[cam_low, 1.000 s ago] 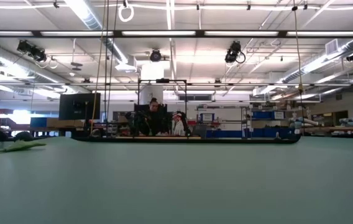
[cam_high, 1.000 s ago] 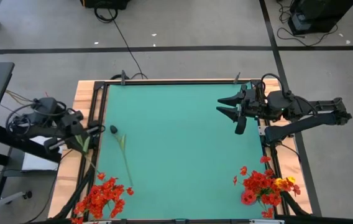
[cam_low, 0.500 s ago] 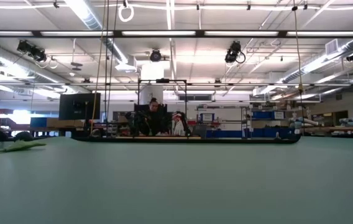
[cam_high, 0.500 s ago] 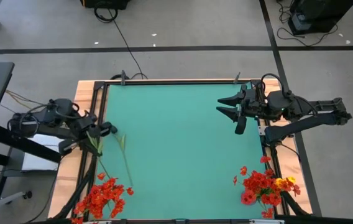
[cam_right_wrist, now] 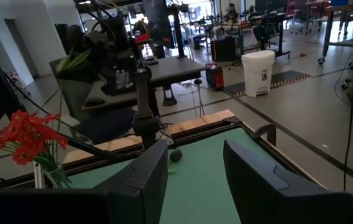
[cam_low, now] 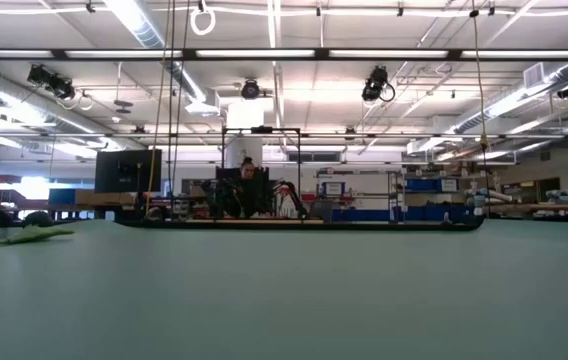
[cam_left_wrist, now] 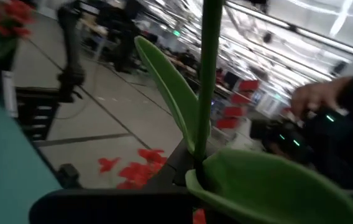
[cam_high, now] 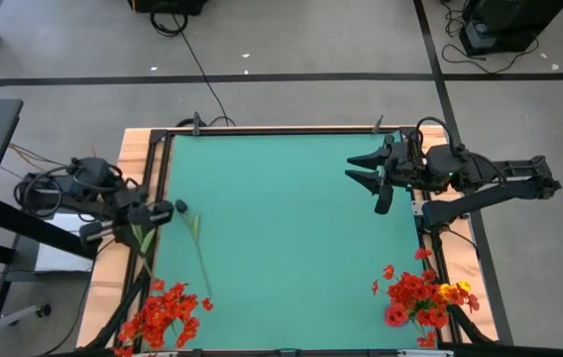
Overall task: Sort flowers into vase by color
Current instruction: Put the bottom black tulip into the transparent vase
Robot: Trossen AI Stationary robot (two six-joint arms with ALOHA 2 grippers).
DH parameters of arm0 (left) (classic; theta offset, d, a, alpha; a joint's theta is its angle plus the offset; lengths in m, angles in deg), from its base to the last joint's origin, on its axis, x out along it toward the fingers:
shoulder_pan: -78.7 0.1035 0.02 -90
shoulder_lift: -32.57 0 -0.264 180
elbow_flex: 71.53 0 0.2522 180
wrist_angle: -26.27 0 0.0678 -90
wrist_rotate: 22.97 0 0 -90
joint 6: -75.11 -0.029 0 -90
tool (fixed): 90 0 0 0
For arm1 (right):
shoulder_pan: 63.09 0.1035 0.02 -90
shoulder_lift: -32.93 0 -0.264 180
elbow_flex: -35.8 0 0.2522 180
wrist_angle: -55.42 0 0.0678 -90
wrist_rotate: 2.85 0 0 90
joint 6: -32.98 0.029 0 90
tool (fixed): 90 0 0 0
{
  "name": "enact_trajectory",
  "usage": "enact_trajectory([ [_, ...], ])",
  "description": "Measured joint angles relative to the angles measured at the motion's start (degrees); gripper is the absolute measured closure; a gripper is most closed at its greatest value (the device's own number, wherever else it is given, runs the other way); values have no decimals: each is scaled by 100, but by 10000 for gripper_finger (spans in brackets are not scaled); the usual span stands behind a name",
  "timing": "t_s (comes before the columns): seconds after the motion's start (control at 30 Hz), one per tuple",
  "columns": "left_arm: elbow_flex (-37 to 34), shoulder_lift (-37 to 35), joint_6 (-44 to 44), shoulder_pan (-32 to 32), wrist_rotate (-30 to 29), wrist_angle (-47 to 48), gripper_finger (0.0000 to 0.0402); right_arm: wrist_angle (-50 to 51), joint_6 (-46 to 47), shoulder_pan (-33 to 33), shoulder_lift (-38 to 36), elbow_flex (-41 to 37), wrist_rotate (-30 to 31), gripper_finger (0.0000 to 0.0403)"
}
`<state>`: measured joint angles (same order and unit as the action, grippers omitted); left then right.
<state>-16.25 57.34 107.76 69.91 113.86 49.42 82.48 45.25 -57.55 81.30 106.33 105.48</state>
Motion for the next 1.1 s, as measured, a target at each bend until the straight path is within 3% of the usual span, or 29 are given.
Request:
enact_trajectory([
  [0.23,0,149,-274,-406,59,23,390,0,-1,-1,0,0,0,238],
  [0.57,0,66,-1118,-409,345,554,386,0,0,0,0,0,0,238],
  [1.1,0,14,-1182,-455,338,936,386,0,0,-1,0,0,0,238],
])
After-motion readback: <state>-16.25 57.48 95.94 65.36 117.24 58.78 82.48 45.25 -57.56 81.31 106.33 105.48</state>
